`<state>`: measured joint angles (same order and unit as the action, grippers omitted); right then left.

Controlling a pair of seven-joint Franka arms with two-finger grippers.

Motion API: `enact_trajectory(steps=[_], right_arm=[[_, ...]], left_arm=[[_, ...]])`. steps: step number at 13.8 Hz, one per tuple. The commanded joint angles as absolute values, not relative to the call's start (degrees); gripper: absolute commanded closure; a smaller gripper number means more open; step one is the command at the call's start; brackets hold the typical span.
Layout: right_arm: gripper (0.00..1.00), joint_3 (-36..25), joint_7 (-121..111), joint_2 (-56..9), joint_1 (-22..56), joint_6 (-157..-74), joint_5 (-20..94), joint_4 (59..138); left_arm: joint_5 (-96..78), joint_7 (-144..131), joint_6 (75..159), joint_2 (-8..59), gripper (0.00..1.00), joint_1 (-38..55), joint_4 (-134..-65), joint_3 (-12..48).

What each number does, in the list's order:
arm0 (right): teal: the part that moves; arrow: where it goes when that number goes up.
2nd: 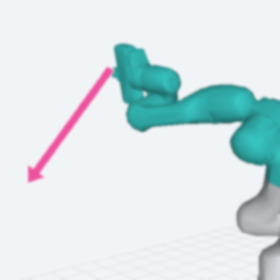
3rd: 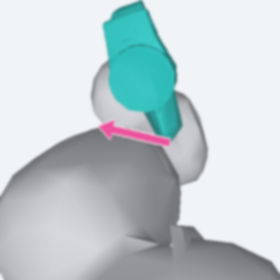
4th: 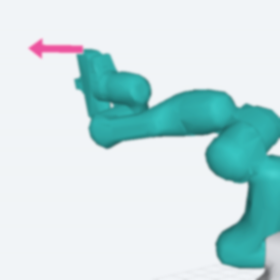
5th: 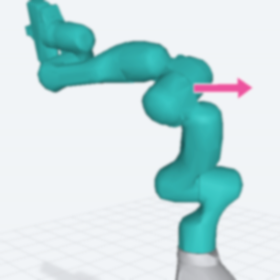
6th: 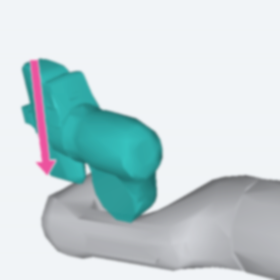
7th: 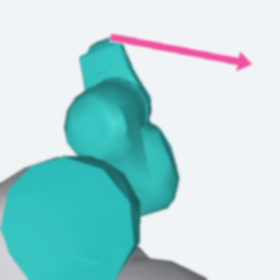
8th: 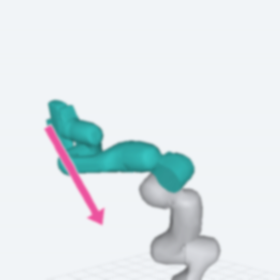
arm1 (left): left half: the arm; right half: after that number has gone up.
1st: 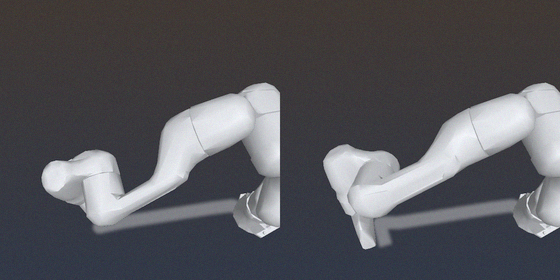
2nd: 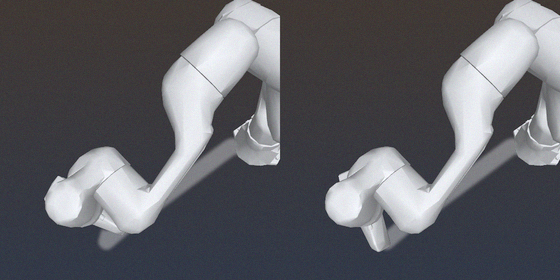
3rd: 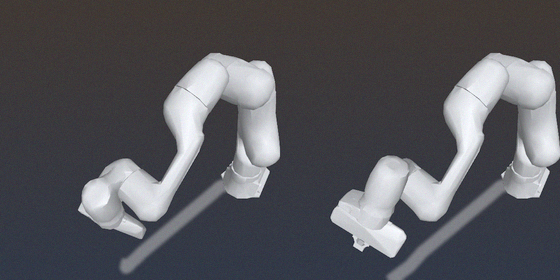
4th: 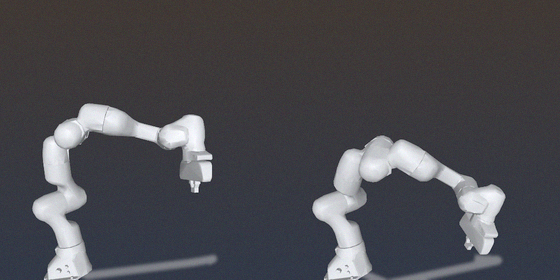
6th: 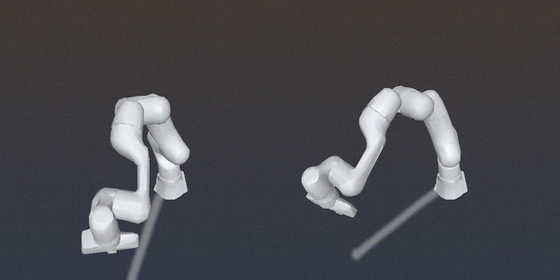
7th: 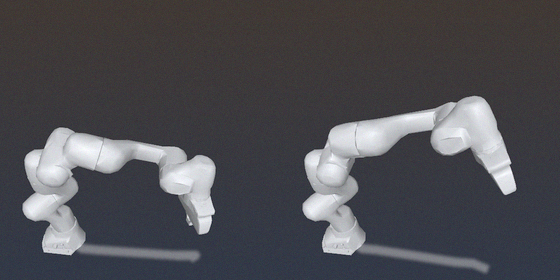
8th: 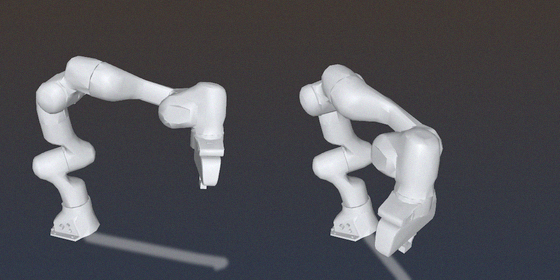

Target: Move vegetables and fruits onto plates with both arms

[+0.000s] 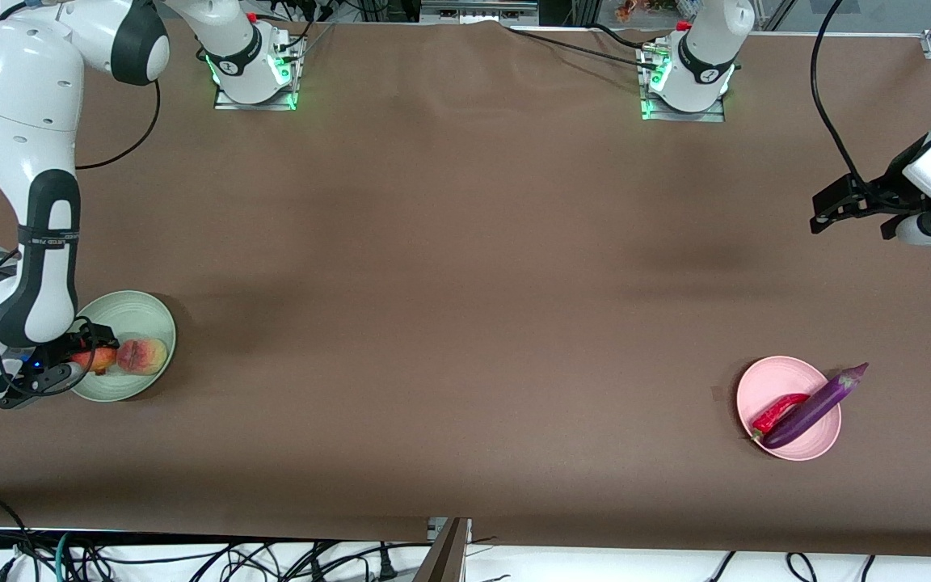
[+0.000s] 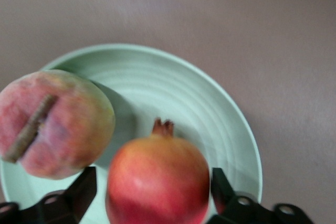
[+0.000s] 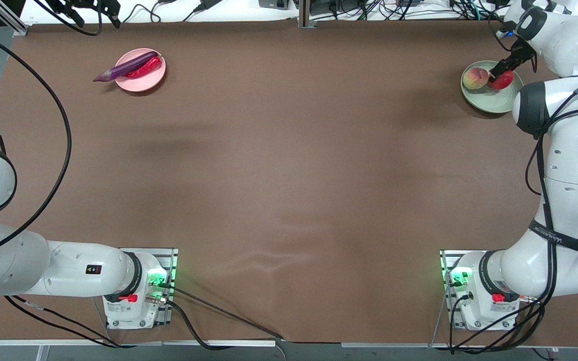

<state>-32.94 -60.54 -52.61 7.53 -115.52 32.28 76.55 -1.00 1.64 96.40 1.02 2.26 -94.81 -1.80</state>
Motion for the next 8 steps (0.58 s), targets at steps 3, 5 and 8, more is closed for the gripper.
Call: enact_trajectory(steps=[3,5,8], right_arm=[[0.00,-33.83,-57.41,-47.73,7.12,-101.90,34.45,71.30],[0.00,-35.15,-52.85,-46.50,7.47,-94.43,34.19,67.78],[0.00,-35.51,-41.70,-43.95,9.48,-85.54,31.83,62.68]], left_arm=[[-0.70,2.29,95.89,0.70,0.00,1.41,-95.10,-0.62],[-0.18,2.29,96.06,0.88,0.00,1.41,-94.92,-0.70],[0.61,4.03,96.06,0.79,0.00,1.32,-94.92,-0.70]])
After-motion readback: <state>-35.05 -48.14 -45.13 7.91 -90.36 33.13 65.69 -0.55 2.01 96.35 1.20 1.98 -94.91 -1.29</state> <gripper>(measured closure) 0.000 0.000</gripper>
